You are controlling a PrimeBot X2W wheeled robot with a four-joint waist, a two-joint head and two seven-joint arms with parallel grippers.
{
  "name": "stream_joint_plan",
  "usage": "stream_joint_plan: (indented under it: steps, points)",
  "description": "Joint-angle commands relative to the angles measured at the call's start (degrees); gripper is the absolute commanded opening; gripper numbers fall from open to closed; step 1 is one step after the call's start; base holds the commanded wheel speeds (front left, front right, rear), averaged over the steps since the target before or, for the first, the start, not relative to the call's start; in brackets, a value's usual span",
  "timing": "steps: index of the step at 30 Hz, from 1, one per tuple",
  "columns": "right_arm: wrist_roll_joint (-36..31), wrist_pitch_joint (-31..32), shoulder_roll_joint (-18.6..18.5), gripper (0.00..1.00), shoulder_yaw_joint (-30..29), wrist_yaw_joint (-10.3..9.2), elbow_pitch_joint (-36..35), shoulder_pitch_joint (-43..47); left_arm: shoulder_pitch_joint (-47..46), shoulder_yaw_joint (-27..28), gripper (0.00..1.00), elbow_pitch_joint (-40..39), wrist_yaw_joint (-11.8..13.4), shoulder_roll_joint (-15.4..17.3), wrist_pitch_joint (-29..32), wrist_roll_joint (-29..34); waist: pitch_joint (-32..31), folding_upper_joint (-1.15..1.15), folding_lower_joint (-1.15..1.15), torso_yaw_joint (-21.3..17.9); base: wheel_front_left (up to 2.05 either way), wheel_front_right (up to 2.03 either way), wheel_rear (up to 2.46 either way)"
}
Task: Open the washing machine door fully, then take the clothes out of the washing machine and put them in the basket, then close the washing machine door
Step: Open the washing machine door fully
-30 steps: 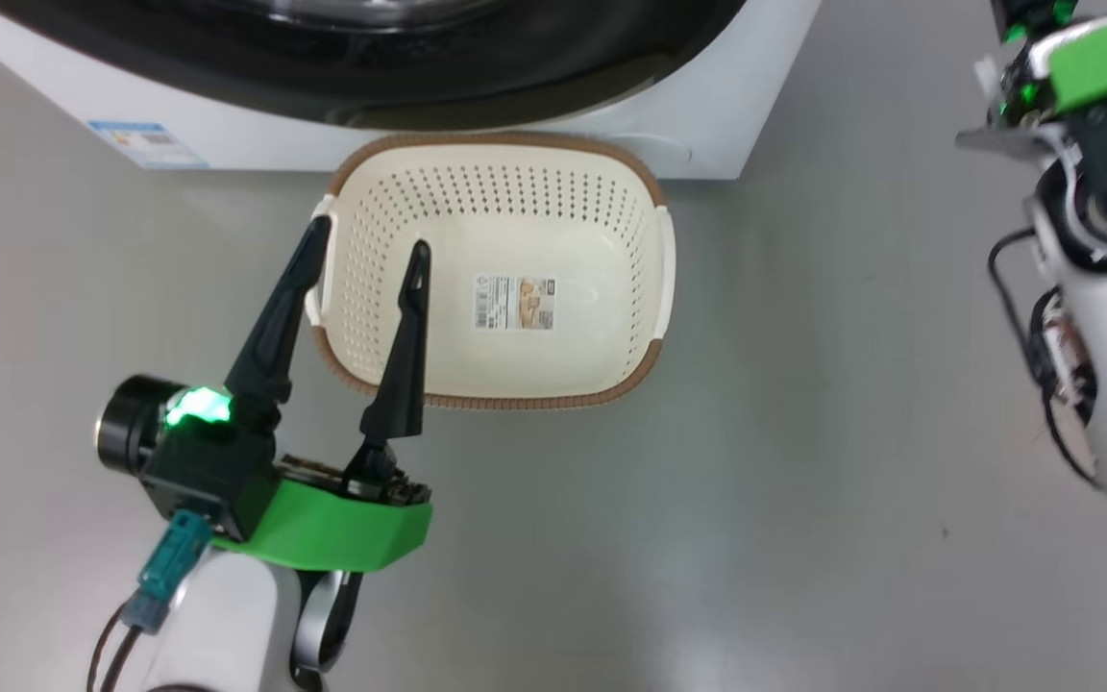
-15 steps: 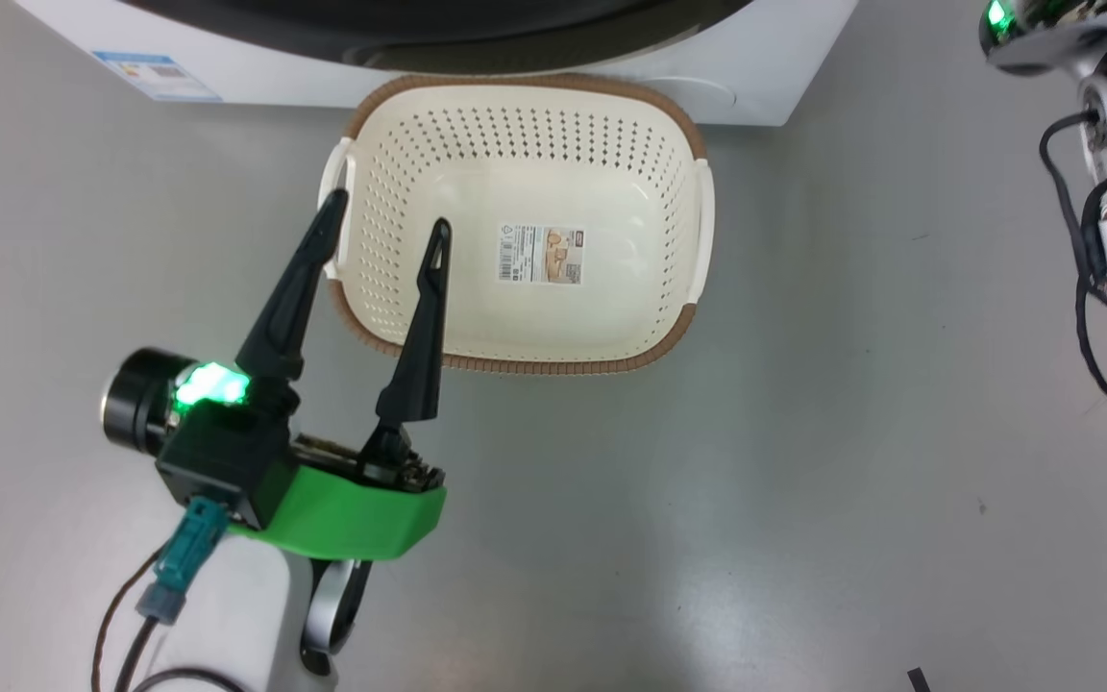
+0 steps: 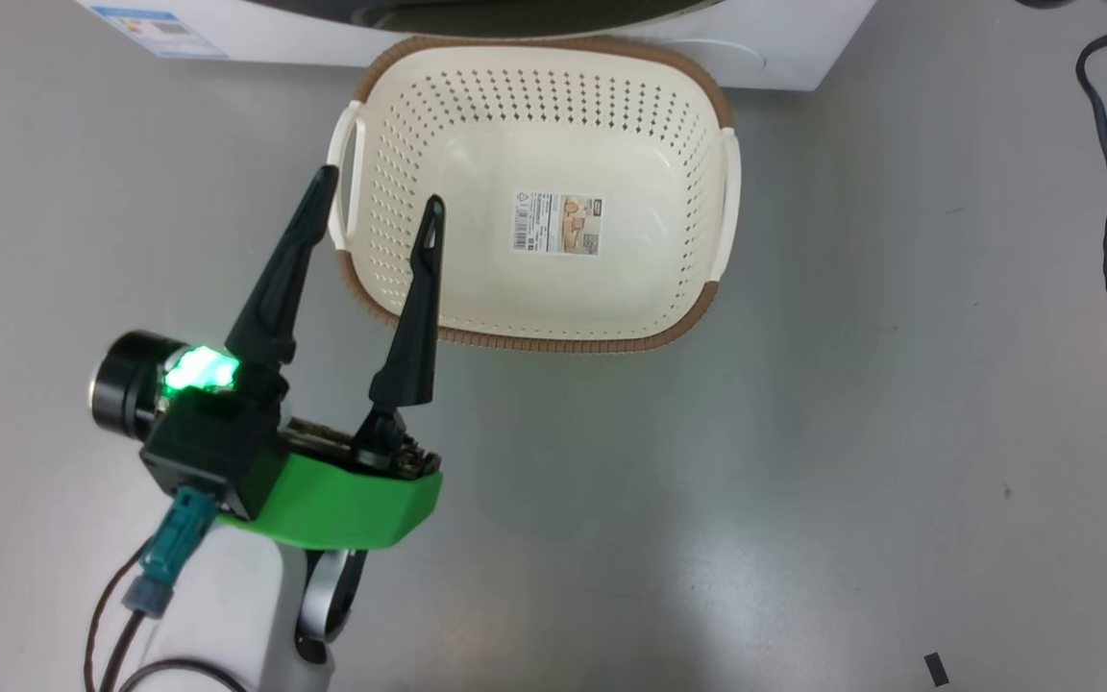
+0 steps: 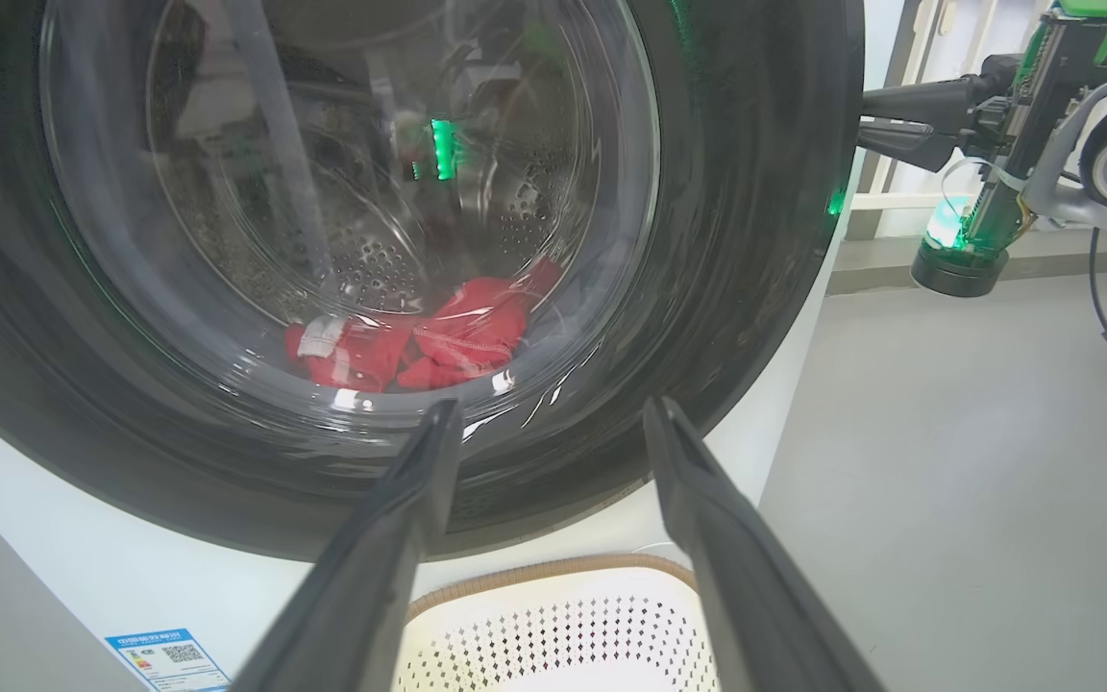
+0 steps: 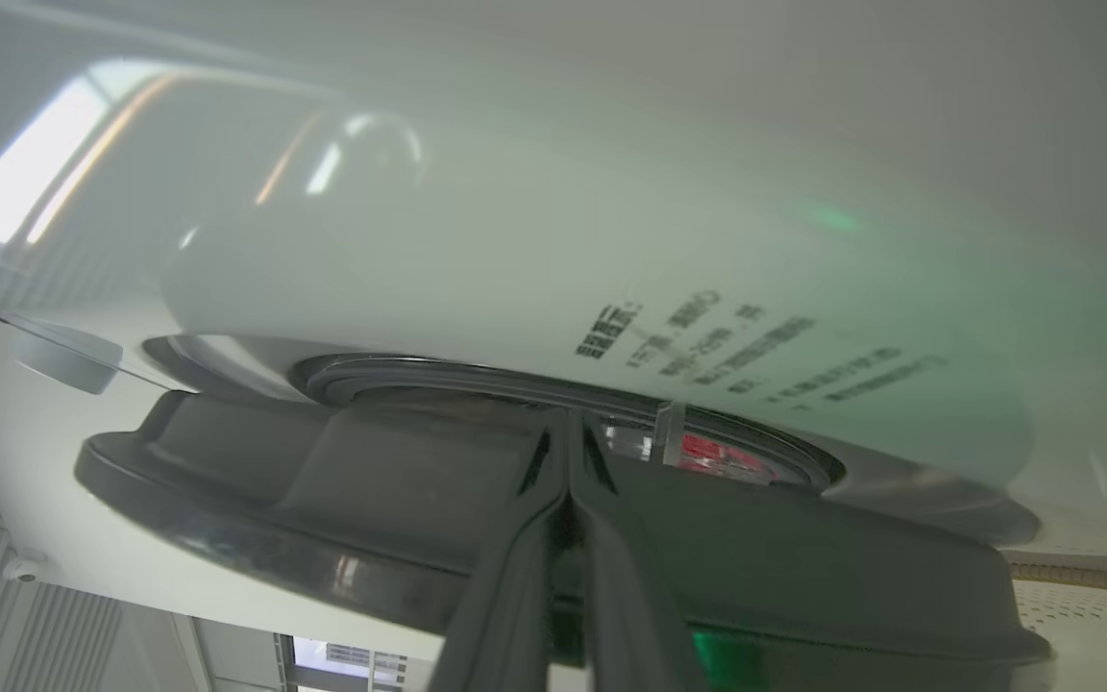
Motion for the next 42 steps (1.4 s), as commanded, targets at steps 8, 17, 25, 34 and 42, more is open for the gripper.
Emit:
stream_joint_plan:
  steps: [8, 17, 25, 34, 42]
  points:
    - [-0.7, 3.5, 0.6, 0.0, 0.8, 0.03, 1.4, -3.6, -0.8, 0.9, 1.0, -1.5, 0.5, 1.1, -0.3, -0.7, 1.2, 0.0, 0.0, 1.3, 0.0, 0.0, 0.0]
    - [-1.2, 7.2, 1.3, 0.0, 1.9, 0.03, -0.3, -3.3, -1.0, 0.4, 1.0, -0.6, 0.8, 1.1, -0.3, -2.0, 1.4, 0.0, 0.0, 1.1, 0.0, 0.0, 0.0]
    - [-2.6, 8.5, 2.1, 0.0, 3.0, 0.03, -2.5, -0.7, -1.3, 0.3, 1.0, 1.1, 1.9, 1.0, -0.3, -2.8, 0.5, 0.0, 0.0, 0.1, 0.0, 0.0, 0.0]
    - [-3.2, 10.5, 2.6, 0.0, 3.9, 0.03, -3.8, 1.8, -1.1, 0.6, 1.0, 2.8, 2.4, 1.0, -0.3, -2.6, -1.2, 0.0, 0.0, -1.0, 0.0, 0.0, 0.0]
    - [-3.3, 11.5, 3.4, 0.0, 4.2, 0.03, -4.6, 4.8, -0.4, 1.1, 1.0, 3.8, 2.5, 1.0, -0.3, -2.7, -3.1, 0.0, 0.0, -1.8, 0.0, 0.0, 0.0]
